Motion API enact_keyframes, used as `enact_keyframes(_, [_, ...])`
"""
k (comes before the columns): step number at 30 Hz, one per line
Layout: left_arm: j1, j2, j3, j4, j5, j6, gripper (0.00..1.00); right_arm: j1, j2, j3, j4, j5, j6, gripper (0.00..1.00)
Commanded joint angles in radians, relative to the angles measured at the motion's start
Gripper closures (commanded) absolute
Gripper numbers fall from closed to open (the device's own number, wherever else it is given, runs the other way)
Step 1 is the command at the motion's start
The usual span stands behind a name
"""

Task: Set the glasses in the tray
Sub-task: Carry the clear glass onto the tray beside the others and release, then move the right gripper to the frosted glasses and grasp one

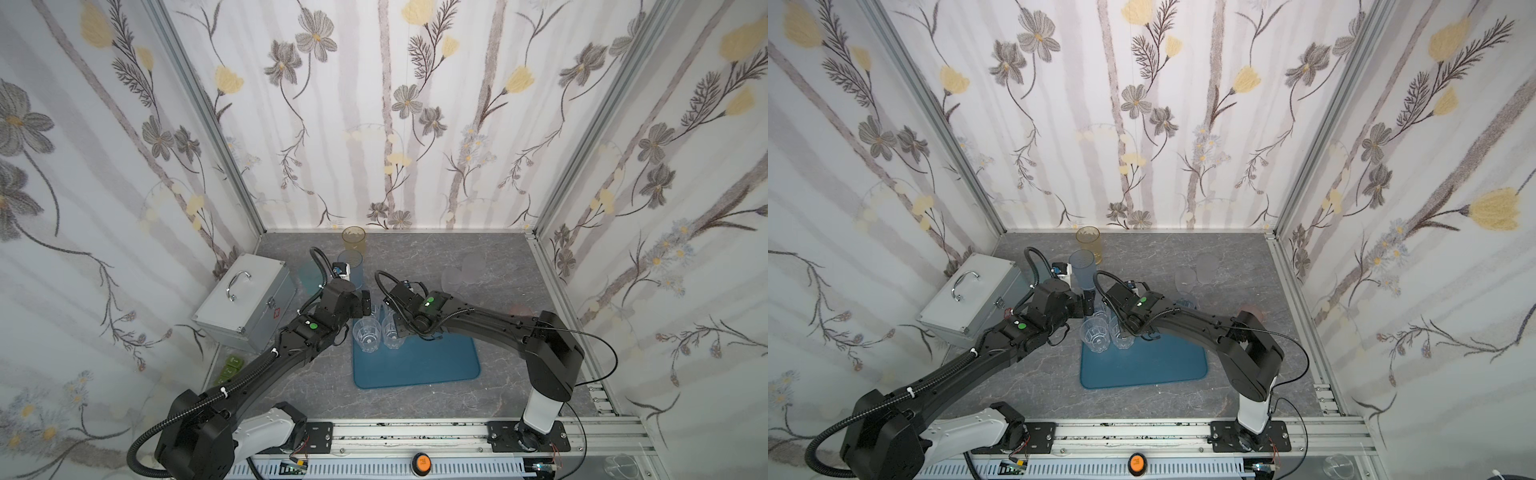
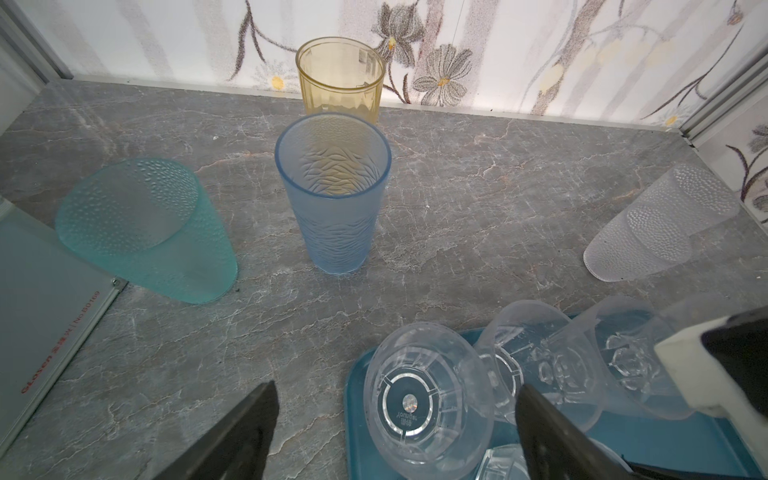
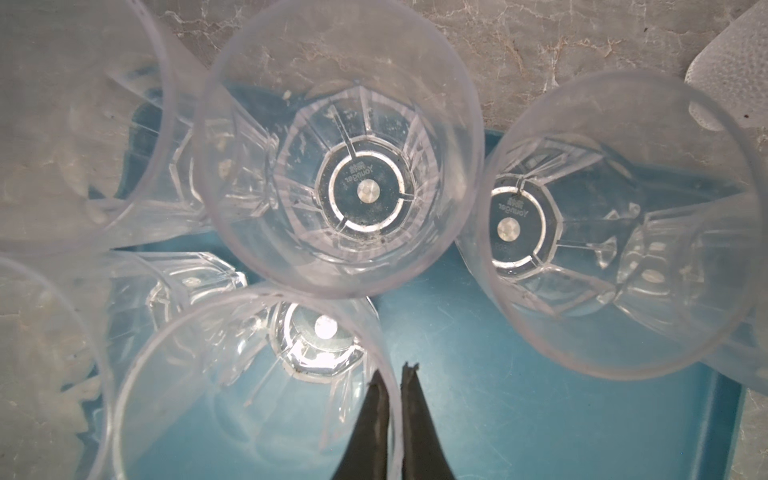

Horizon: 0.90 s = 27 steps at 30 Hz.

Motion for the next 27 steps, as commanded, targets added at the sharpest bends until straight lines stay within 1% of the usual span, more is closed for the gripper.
enact_keyframes(1, [-0.009, 0.004, 0.013, 0.026, -0.011, -0.010, 0.08, -0.001, 0.003, -0.010, -0.008, -0.009, -0.020, 0.87])
enact_keyframes(5, [-0.014, 0.017, 0.028, 0.028, -0.013, -0.007, 0.08, -0.013, -0.044, -0.014, -0.022, -0.022, -0.041, 0.72])
enact_keyframes(8, [-0.025, 0.032, 0.049, 0.029, -0.014, -0.006, 0.08, -0.041, -0.104, -0.012, -0.015, -0.088, -0.052, 0.65])
enact_keyframes(10, [-0.035, 0.043, 0.066, 0.032, -0.019, -0.006, 0.09, -0.080, -0.148, -0.007, -0.012, -0.131, -0.061, 0.63])
enact_keyframes(12, [-0.071, 0.068, 0.097, 0.035, -0.055, 0.017, 0.08, -0.143, -0.198, -0.018, -0.002, -0.156, -0.068, 0.60])
enact_keyframes(15, [-0.155, 0.130, 0.149, 0.063, -0.099, 0.085, 0.08, -0.288, -0.269, -0.097, 0.055, -0.145, -0.049, 0.59])
enact_keyframes(18, [-0.223, 0.200, 0.193, 0.122, -0.080, 0.106, 0.08, -0.427, -0.316, -0.139, 0.116, -0.175, -0.027, 0.59])
enact_keyframes(20, [-0.264, 0.248, 0.220, 0.161, -0.062, 0.114, 0.08, -0.495, -0.343, -0.163, 0.167, -0.181, -0.027, 0.58])
enact_keyframes(23, [-0.313, 0.324, 0.245, 0.216, -0.046, 0.126, 0.08, -0.590, -0.330, -0.165, 0.191, -0.175, -0.042, 0.58])
enact_keyframes(25, [-0.333, 0.376, 0.270, 0.222, -0.023, 0.124, 0.08, -0.657, -0.302, -0.153, 0.200, -0.178, -0.048, 0.58])
enact_keyframes(27, [-0.349, 0.423, 0.294, 0.224, 0.003, 0.120, 0.08, -0.729, -0.268, -0.149, 0.234, -0.212, -0.037, 0.58])
